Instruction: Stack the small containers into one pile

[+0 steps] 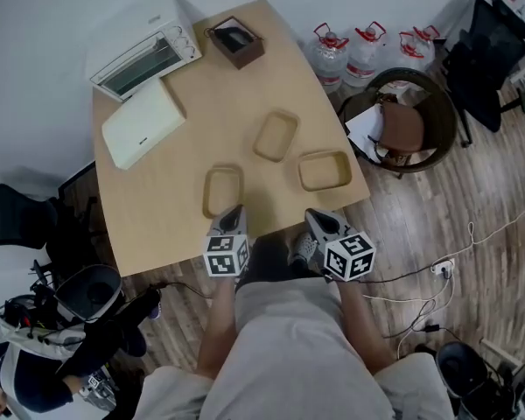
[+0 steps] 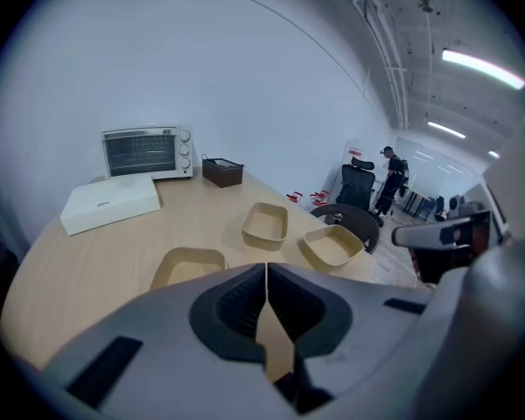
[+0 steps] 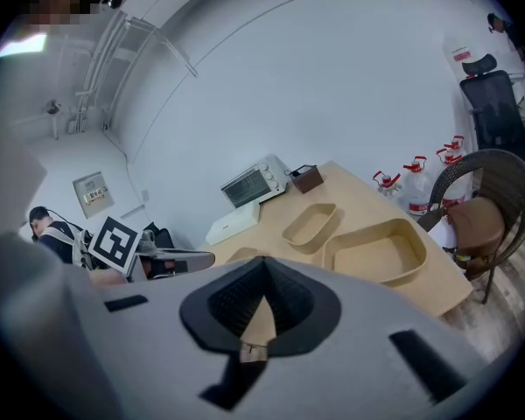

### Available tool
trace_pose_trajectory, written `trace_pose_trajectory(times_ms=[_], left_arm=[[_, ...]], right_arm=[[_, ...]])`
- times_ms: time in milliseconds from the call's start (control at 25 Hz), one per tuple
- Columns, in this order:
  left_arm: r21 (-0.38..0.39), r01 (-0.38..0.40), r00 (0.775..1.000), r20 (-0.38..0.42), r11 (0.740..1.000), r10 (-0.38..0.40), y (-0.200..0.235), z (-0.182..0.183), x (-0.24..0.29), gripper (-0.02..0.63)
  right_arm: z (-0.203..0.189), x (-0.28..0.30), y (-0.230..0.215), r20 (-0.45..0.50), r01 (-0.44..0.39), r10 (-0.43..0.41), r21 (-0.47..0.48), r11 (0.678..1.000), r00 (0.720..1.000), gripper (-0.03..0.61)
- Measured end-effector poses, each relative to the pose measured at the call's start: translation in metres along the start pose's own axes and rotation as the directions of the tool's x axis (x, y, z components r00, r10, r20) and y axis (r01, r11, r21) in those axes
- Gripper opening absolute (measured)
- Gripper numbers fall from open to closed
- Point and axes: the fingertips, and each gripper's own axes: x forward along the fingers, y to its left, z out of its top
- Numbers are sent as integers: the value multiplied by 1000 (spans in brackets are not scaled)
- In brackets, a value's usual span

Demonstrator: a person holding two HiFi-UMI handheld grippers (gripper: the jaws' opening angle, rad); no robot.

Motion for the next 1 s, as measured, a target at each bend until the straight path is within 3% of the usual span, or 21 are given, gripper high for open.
trace_pose_trajectory(times_ms=[280,560,1000], left_arm=[[-40,-102,991,-96,994,98,44,-23,27,8],[4,-127,981,-150,992,126,66,-30,56,29],[17,-106,956,-273,994,107,74,-44,85,67]], right_arm=[[6,48,11,-85,-68,64,-54,996,994,8],[10,78,7,-139,-77,66,-74,994,988,8],[9,106,-3,-185,-71,56,-73,995,981,8]])
